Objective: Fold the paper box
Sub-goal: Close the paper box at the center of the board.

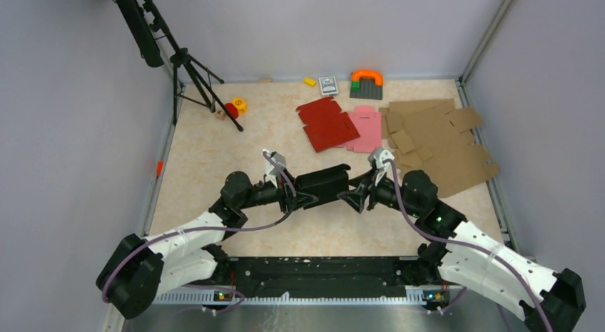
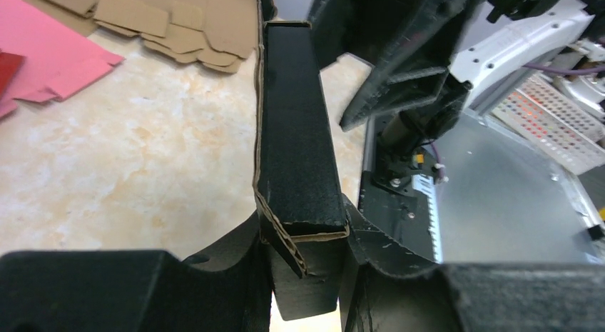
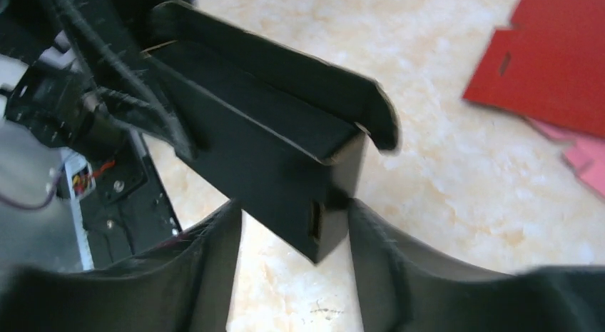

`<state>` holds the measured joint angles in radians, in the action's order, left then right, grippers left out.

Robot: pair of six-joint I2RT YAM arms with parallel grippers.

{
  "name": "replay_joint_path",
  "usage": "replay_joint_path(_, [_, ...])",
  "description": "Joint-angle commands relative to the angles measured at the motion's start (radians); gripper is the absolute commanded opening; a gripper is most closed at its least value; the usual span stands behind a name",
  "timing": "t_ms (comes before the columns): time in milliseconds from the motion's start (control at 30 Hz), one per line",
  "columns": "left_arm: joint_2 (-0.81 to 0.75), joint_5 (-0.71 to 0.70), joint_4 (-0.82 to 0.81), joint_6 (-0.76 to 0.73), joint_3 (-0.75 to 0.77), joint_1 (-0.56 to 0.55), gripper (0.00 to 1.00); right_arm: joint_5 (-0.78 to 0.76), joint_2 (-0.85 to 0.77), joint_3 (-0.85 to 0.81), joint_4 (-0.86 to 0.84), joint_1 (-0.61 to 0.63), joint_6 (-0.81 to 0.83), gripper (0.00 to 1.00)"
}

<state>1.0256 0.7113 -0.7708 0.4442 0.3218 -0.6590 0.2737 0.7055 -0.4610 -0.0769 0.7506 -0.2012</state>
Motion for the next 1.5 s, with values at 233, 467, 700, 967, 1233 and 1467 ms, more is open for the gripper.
replay_joint_path(233, [-0.055,0.274,0.0,-0.044,0.081,-0.026,0.0,0.09,-0.11,-0.018,-0.064,0.023,-0.065,0.91])
replay_joint_path(467, [-0.024,0.36,-0.087,0.029,0.122,-0.025,0.0,0.371,-0.07,-0.023,-0.2,0.023,-0.107,0.79])
replay_joint_path(700, [-0.03,0.359,-0.077,0.012,0.143,-0.025,0.02,0.382,-0.077,-0.004,-0.201,0.023,-0.107,0.35])
replay_joint_path(967, [-0.168,0.086,0.148,-0.048,0.115,-0.017,0.86,0.059,-0.138,0.038,-0.097,0.023,-0.014,0.03])
replay_joint_path(1233, [-0.4,-0.5,0.648,0.01,0.225,-0.013,0.72,-0.01,0.0,0.118,-0.265,0.06,0.014,0.0])
replay_joint_path(1467, [-0.305,-0.533,1.01,-0.041,0.422,-0.004,0.66,-0.014,0.021,0.253,-0.558,0.121,0.193,0.0])
